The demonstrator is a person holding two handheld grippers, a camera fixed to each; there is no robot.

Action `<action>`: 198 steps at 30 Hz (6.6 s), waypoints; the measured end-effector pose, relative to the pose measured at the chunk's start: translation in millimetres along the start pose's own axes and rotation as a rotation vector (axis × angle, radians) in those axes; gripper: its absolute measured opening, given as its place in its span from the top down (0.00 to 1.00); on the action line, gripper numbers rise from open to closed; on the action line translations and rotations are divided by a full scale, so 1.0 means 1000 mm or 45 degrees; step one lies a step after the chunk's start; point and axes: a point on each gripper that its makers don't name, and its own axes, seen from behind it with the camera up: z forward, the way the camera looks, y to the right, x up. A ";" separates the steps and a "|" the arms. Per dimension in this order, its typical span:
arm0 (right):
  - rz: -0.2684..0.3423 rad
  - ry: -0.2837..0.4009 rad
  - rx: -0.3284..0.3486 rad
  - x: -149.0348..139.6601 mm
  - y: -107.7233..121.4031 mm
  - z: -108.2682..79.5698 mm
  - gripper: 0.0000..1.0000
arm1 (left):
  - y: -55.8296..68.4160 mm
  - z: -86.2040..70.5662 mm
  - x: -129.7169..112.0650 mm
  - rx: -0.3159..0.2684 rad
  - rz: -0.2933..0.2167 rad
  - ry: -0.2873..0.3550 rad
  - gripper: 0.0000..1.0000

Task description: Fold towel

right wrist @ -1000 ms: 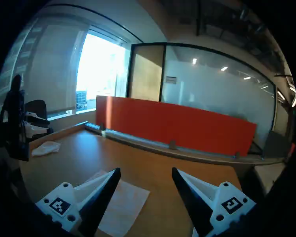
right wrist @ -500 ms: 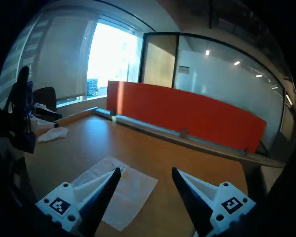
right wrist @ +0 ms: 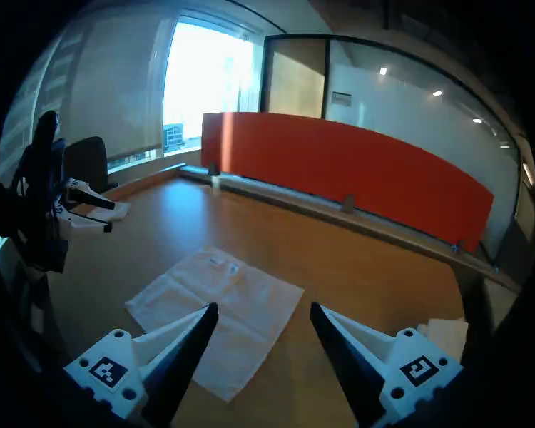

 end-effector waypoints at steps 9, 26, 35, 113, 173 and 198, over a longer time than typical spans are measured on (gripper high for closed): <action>-0.015 -0.126 0.034 -0.056 -0.011 0.021 0.00 | 0.018 0.023 -0.055 -0.054 0.013 -0.139 0.05; -0.022 -0.322 0.123 -0.135 -0.034 0.037 0.00 | 0.047 0.046 -0.123 -0.174 0.042 -0.340 0.06; -0.024 -0.407 0.154 -0.165 -0.041 0.042 0.00 | 0.062 0.048 -0.148 -0.231 0.059 -0.440 0.06; -0.020 -0.371 0.238 -0.117 -0.058 0.002 0.84 | 0.075 0.010 -0.103 -0.172 -0.025 -0.479 0.87; -0.001 -0.363 0.235 -0.081 -0.039 -0.013 0.85 | 0.082 -0.002 -0.062 -0.146 -0.142 -0.525 0.87; 0.052 -0.452 0.190 -0.106 -0.020 0.043 0.84 | 0.062 0.068 -0.082 -0.097 -0.116 -0.549 0.86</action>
